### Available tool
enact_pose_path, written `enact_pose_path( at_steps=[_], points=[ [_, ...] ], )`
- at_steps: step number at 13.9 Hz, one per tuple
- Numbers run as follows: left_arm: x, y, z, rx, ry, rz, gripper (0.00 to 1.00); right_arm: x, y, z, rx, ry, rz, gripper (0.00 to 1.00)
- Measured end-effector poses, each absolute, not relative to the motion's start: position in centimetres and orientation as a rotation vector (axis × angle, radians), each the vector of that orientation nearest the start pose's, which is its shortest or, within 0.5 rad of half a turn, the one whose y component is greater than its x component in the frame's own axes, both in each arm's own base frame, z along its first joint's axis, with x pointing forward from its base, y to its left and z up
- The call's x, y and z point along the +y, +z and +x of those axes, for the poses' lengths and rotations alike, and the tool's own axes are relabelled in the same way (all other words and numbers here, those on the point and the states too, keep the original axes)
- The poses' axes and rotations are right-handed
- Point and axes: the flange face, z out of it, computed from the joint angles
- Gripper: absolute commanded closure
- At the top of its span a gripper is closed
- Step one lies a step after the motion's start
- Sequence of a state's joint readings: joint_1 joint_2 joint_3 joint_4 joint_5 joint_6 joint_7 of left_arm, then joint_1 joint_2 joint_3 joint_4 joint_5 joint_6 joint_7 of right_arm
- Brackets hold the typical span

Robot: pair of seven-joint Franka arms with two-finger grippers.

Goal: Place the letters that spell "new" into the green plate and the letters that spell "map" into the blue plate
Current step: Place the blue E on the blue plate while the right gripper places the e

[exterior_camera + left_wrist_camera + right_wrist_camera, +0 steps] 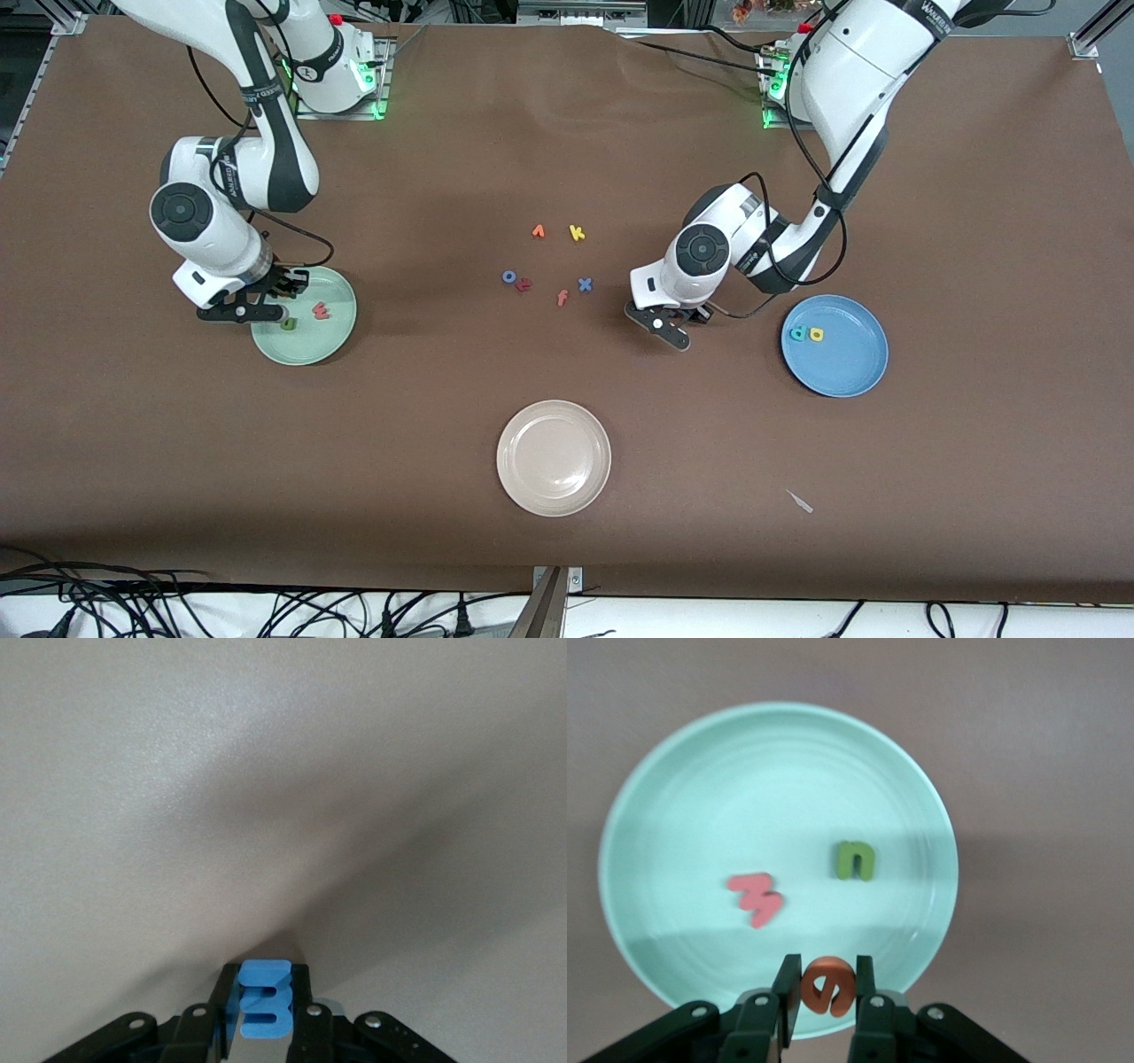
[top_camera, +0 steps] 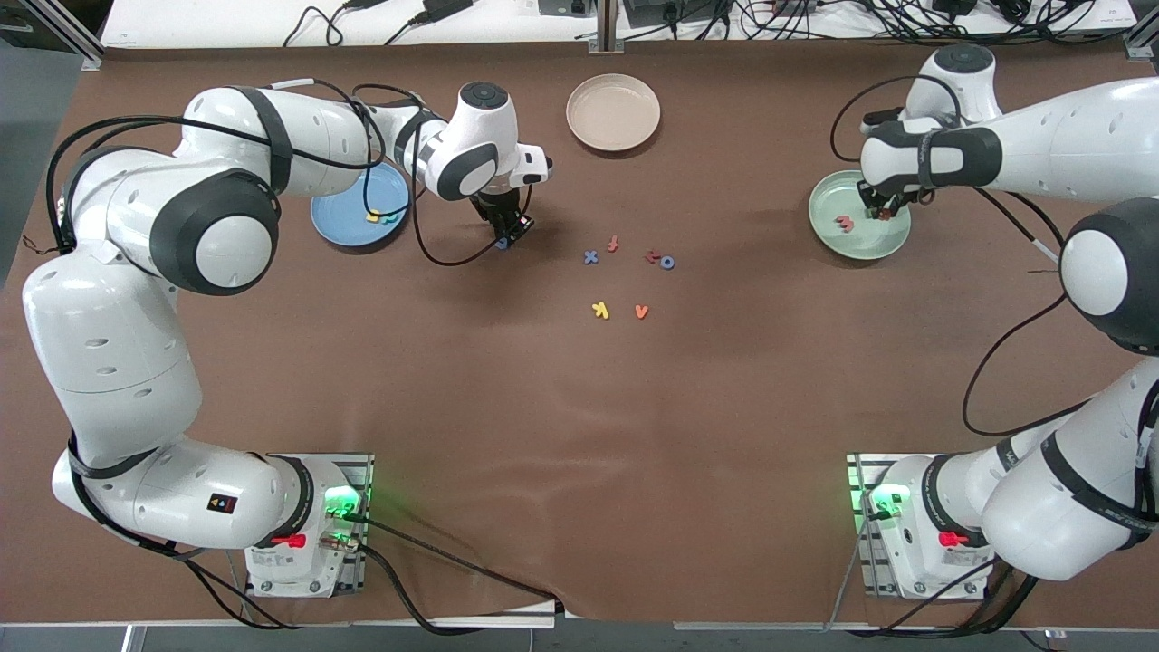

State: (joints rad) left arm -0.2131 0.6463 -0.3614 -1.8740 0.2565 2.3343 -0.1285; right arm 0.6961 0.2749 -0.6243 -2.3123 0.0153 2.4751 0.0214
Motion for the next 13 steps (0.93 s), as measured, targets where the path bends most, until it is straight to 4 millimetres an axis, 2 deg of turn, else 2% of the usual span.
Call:
enact_pose_path(
  at_steps=[1,3,4,6,9,11,13],
  points=[
    [-32.7,17.3,52.7,0.896,0.216,-3.002,0.96,3.0,23.5,51.0,-0.084,0.065,-3.292,0.77],
    [-31.9,17.8,53.7,0.862,0.222,-3.004,0.97,2.7,22.2,49.6,-0.087,0.045,-3.292,0.57],
    [-31.1,18.5,54.7,0.831,0.265,-2.991,0.97,2.6,21.8,49.2,-0.088,0.049,-3.292,0.44],
    [-29.0,21.4,57.4,0.795,0.357,-2.958,0.97,2.6,21.7,49.0,-0.087,0.045,-3.292,0.32],
    [-23.4,25.0,61.0,0.836,0.469,-2.942,0.97,2.6,21.9,49.1,-0.086,0.034,-3.289,0.29],
    [-18.8,25.4,62.2,0.894,0.554,-2.928,0.97,2.7,22.2,49.3,-0.085,0.023,-3.285,0.25],
    [-14.3,24.8,63.0,0.941,0.610,-2.926,0.96,2.8,22.8,49.6,-0.068,0.006,-3.278,0.19]
  ],
)
